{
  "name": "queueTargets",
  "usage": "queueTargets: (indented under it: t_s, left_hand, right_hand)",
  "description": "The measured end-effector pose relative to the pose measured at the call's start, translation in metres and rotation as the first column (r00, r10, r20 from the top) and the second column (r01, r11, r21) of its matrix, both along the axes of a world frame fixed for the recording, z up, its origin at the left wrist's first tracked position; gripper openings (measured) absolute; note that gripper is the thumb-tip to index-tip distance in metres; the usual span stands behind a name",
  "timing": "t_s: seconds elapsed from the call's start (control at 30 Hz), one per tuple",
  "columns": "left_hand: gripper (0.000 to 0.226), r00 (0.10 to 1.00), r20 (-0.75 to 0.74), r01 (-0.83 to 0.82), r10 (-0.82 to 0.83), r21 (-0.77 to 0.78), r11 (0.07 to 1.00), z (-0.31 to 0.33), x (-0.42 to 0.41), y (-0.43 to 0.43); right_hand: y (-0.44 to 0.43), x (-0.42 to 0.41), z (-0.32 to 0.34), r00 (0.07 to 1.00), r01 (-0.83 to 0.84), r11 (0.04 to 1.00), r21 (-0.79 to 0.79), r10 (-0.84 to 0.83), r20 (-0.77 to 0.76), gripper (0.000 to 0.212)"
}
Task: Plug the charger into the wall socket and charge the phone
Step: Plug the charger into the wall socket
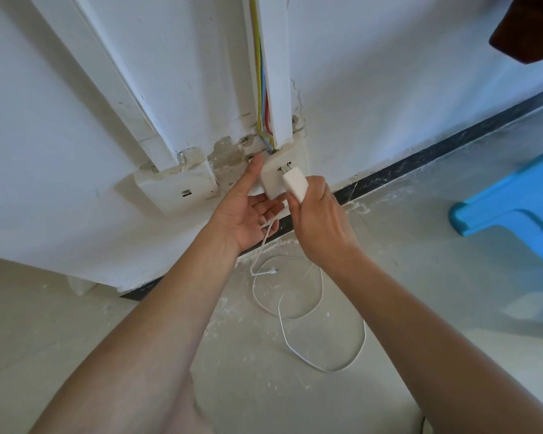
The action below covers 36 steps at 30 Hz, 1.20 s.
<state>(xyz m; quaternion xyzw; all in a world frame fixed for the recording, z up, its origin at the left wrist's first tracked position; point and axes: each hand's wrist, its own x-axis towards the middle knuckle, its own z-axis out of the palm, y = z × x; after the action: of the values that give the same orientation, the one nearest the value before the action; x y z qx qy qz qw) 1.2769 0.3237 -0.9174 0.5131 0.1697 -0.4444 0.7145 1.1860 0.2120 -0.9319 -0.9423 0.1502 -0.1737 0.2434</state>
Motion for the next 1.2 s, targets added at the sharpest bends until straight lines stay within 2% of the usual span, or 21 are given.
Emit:
queueTargets:
  t_s: [0.3,0.4,0.57,0.7,0.77,0.83,0.93,1.0,1.07,1.1,1.17,1.2]
  left_hand:
    - [0.083,0.998,0.057,0.025,-0.025,0.014,1.000,-0.002,0.000,0.001]
    - [0.081,0.997,0.079,0.002,-0.003,0.007,1.000,-0.002,0.001,0.000]
    - [0.083,0.996,0.076,0.051,-0.055,0.046,0.998,-0.004,0.001,0.001]
    - [0.079,0.991,0.120,0.059,-0.066,0.067,0.996,-0.001,-0.001,0.003]
    - [0.080,0.977,0.182,0.101,-0.115,0.084,0.991,0.002,-0.002,0.004]
    - [0.082,0.940,0.283,0.143,-0.191,0.181,0.973,0.005,-0.005,0.004]
    - [0.081,0.840,0.470,0.080,-0.272,0.388,0.918,0.002,-0.018,0.003]
    - [0.085,0.778,0.552,0.033,-0.301,0.442,0.896,-0.008,-0.026,0.005]
    - [0.087,0.761,0.552,0.053,-0.341,0.470,0.881,-0.016,-0.032,0.007]
    - [0.088,0.784,0.526,0.045,-0.329,0.481,0.875,-0.017,-0.034,0.007]
    - [0.083,0.842,0.473,-0.024,-0.261,0.517,0.856,-0.014,-0.042,0.012]
    - [0.075,0.838,0.484,-0.070,-0.254,0.556,0.828,-0.011,-0.049,0.016]
  right_hand:
    - [0.003,0.014,0.018,0.995,-0.010,0.988,-0.154,-0.007,-0.103,0.034]
    - [0.007,0.016,0.018,0.992,0.002,0.992,-0.126,-0.018,-0.123,0.033]
    - [0.009,0.016,0.018,0.992,0.014,0.996,-0.085,-0.025,-0.121,0.033]
    - [0.006,0.014,0.021,0.982,-0.027,0.995,-0.094,0.009,-0.187,0.038]
    - [-0.001,0.013,0.023,0.972,-0.074,0.997,-0.013,0.069,-0.225,0.049]
    - [-0.011,0.010,0.026,0.970,-0.091,0.987,0.135,0.118,-0.213,0.059]
    - [-0.023,0.002,0.027,0.988,-0.060,0.962,0.266,0.095,-0.120,0.061]
    - [-0.023,0.000,0.023,0.994,-0.037,0.952,0.305,0.067,-0.088,0.061]
    - [-0.020,0.001,0.016,0.995,-0.029,0.944,0.327,0.060,-0.083,0.067]
    - [-0.018,0.002,0.015,0.995,-0.016,0.935,0.355,0.048,-0.082,0.072]
    - [-0.018,0.001,0.016,0.996,0.047,0.879,0.474,-0.004,-0.090,0.079]
    - [-0.018,-0.002,0.018,0.995,0.085,0.838,0.540,-0.040,-0.094,0.080]
